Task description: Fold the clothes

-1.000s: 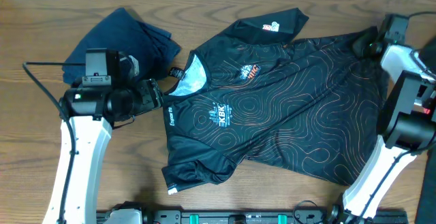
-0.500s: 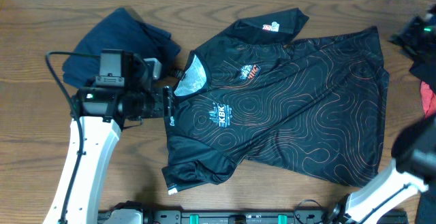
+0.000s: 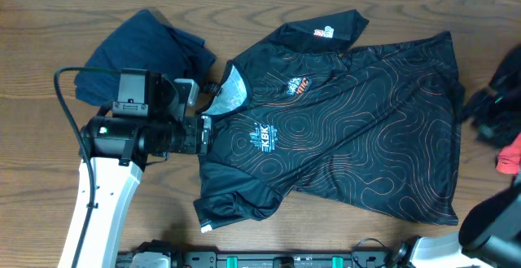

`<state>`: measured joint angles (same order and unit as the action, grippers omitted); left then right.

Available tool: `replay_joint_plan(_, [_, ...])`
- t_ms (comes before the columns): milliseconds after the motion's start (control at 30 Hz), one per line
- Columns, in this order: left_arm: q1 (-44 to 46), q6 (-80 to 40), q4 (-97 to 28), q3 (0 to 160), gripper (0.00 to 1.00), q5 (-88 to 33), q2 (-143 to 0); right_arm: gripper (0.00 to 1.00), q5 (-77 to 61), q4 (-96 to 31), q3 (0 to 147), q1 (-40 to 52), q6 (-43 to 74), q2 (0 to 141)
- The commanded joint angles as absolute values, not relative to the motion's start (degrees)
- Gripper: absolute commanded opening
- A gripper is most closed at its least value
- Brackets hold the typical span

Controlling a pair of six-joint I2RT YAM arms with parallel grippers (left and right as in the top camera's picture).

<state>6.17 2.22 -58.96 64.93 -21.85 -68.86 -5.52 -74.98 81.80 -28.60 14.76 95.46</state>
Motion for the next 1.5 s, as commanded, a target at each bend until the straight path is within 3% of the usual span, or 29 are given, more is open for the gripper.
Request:
replay_joint_plan(0, [6.35, 4.34, -60.36, 65.93, 0.82, -21.37, -68.58, 0.57, -5.17, -72.27, 70.91, -29.21, 13.21, 95.64])
replay_joint_plan(267, [6.35, 4.34, -60.45, 65.93, 0.82, -21.37, -68.58, 0.58, 6.74, -68.69, 57.23, -34.52, 22.65, 95.61])
replay_joint_plan(600, [6.35, 4.34, -59.86, 65.93, 0.83, -21.37, -68.58, 0.54, 3.99, -56.88, 45.39, -40.75, 25.28, 95.61])
replay_joint_plan(633, [6.35, 4.34, -59.7, 65.93, 0.83, -21.39, -68.58, 0.46, 4.67, -55.64, 44.56, -40.95, 25.28, 95.61])
replay_joint_plan(733, [6.35, 4.34, -59.51, 65.93, 0.84, -21.39, -68.58, 0.01, 6.15, -54.35, 44.56, -42.15, 27.88, 95.57])
replay_joint_plan(1100, [6.35, 4.32, -59.53, 65.91, 0.84, -21.39, -68.6, 0.02, 8.86, -56.18, 53.21, -51.92, 31.09, 95.57])
replay_joint_plan(1267, [6.35, 4.29, -60.05, 65.84, 0.84, -21.39, -68.6, 0.24, -3.77, -55.61, 56.16, -51.83, 22.83, 95.04])
replay_joint_plan(1467, [6.35, 4.25, -63.46, 64.64, 0.84, -21.39, -68.6, 0.32, -9.13, -60.1, 62.72, -51.83, 18.7, 90.54])
